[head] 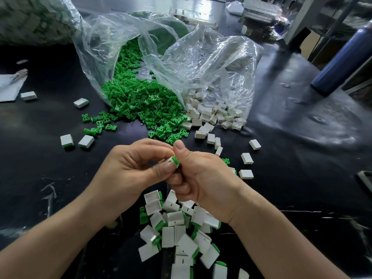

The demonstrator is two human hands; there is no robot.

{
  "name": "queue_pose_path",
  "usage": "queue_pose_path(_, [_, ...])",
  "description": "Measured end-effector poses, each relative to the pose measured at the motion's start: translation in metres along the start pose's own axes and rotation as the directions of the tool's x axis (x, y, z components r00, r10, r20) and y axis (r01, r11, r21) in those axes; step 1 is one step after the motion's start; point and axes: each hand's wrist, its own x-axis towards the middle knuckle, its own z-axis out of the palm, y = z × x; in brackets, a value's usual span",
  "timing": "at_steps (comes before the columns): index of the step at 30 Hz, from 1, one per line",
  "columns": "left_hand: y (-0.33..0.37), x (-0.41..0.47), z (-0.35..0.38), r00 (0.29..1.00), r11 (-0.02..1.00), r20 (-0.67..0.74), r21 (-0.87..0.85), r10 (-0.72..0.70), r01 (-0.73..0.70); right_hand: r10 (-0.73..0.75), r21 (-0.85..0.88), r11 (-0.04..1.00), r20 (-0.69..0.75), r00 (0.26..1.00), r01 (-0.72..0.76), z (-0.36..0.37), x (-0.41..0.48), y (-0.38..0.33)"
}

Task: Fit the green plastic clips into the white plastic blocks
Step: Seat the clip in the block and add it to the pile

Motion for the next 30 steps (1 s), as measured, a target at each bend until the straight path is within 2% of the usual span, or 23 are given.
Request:
queue_pose_path(4, [-0.0017, -0.0013, -0.0022, 0.997, 0.988, 0.062, -0.148, -0.037, 0.046, -0.047, 0.015, 0.999, 0.029, 0.998, 0.047, 0.0027, -0.001, -0.0002])
queue_pose_path(8, [-0.0007, 0.0, -0.0024, 0.995, 0.982, 0.079, -0.172, -0.065, 0.078, -0.038, 0.019, 0.999, 0.013, 0.999, 0.038, 0.0027, 0.0004, 0.0014])
queue_pose_path(13, [0.0049, 0.0001, 0.0009, 0.993, 0.98, 0.093, -0.175, -0.076, 0.092, 0.01, 0.059, 0.998, 0.099, 0.995, -0.016, -0.0005, 0.0028, -0.0027])
queue_pose_path(15, [0.0061, 0.0, 0.0001, 0.992, 0.985, 0.099, -0.149, -0.072, 0.086, 0.017, 0.051, 0.998, 0.092, 0.996, -0.022, -0.0019, 0.0026, -0.003])
queue_pose_path(19, [0.0074, 0.0005, -0.0015, 0.993, 0.981, 0.111, -0.18, -0.05, 0.07, -0.009, -0.047, 0.999, 0.054, 0.999, 0.012, -0.003, 0.0022, -0.0016])
queue_pose_path(23, [0.0068, 0.0015, -0.001, 0.993, 0.986, 0.108, -0.157, -0.039, 0.056, -0.058, -0.227, 0.972, 0.018, 0.998, 0.06, -0.0026, 0.0018, -0.0004])
queue_pose_path(30, [0.0062, 0.0012, -0.0019, 0.992, 0.986, 0.121, -0.16, -0.032, 0.051, -0.108, -0.308, 0.946, 0.0, 0.994, 0.103, 0.0006, -0.0001, -0.0012])
